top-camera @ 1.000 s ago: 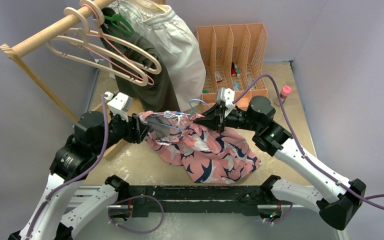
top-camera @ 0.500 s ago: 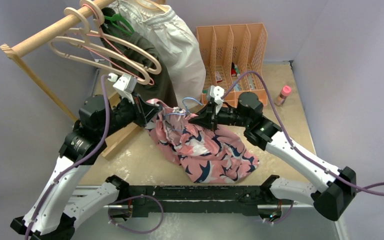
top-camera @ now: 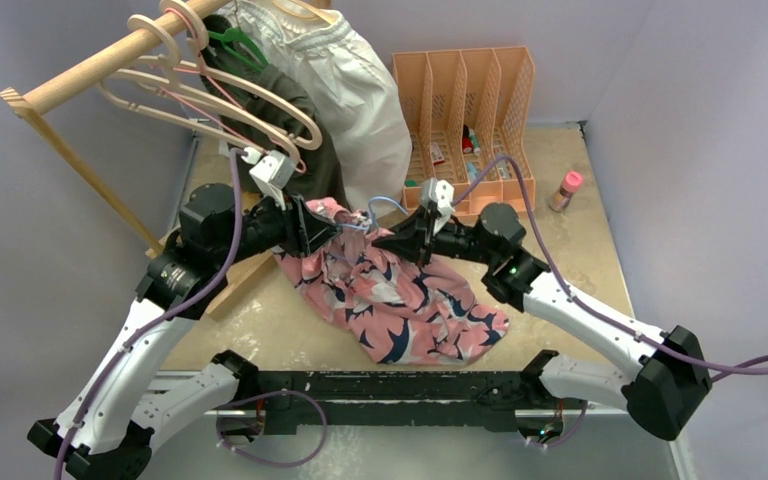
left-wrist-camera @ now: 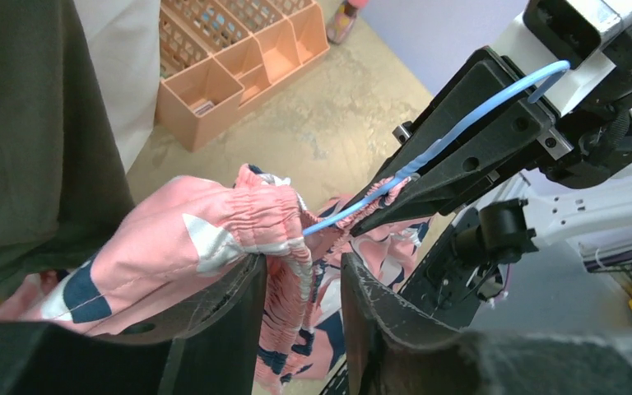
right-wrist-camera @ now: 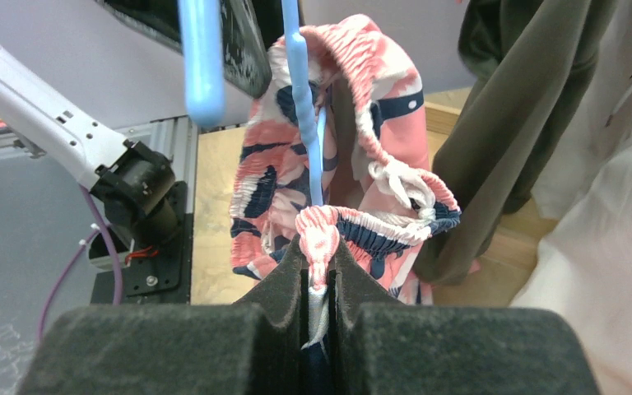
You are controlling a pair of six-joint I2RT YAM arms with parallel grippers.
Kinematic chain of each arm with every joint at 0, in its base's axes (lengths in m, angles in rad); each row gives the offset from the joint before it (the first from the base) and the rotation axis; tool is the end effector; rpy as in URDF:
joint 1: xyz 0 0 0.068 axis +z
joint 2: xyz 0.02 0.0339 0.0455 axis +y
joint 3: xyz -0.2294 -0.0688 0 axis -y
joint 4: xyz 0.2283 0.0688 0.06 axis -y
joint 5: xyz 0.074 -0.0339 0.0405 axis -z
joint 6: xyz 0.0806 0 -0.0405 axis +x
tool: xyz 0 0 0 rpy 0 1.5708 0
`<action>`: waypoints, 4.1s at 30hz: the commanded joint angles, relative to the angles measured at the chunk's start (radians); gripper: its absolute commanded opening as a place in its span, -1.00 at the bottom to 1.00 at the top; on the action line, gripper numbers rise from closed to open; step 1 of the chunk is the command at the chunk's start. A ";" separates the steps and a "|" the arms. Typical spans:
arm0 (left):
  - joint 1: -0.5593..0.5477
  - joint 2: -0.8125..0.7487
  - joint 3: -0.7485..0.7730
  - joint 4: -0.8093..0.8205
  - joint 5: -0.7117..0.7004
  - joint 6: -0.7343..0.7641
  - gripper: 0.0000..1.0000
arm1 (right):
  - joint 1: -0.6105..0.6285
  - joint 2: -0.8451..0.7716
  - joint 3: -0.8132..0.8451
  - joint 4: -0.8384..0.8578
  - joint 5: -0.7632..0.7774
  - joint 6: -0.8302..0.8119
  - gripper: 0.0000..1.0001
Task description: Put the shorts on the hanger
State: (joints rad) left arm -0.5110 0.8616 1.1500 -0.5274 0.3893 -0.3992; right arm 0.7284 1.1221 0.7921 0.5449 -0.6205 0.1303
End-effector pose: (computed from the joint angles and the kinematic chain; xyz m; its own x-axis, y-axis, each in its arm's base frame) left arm 0.1741 -0.1327 0.3749 -0.4911 -0.1369 -0.8603 0.6330 0.6224 -0.4604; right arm 0.1869 0.2295 0.3327 0.0323 0.1705 -0.9848 -0.9780 0.2086 0.0040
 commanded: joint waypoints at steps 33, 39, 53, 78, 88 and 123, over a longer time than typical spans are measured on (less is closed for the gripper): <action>0.002 0.116 0.095 -0.171 0.434 0.873 0.02 | 0.006 0.051 0.021 0.196 -0.220 0.057 -1.00; 0.002 0.135 0.083 -0.137 0.452 0.893 -0.11 | 0.008 0.077 0.039 0.184 -0.262 0.053 -1.00; -0.011 0.171 0.104 -0.144 0.458 0.898 -0.91 | 0.009 0.084 0.079 0.117 -0.245 0.031 -1.00; -0.009 0.000 0.145 -0.190 0.198 0.702 -1.00 | -0.048 -0.283 -0.011 -0.317 0.178 -0.032 -0.55; -0.009 -0.027 0.197 -0.273 0.020 0.543 -1.00 | -0.049 -0.336 0.100 -0.361 0.108 -0.009 0.18; -0.008 -0.341 0.345 -0.690 -0.837 -0.072 -1.00 | -0.049 -0.163 0.457 -0.653 0.380 -0.120 1.00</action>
State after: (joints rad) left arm -0.5240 0.5091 1.4292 -1.2510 -0.2710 -0.4294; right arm 0.6811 0.9985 1.2392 -0.1257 -0.2893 0.0315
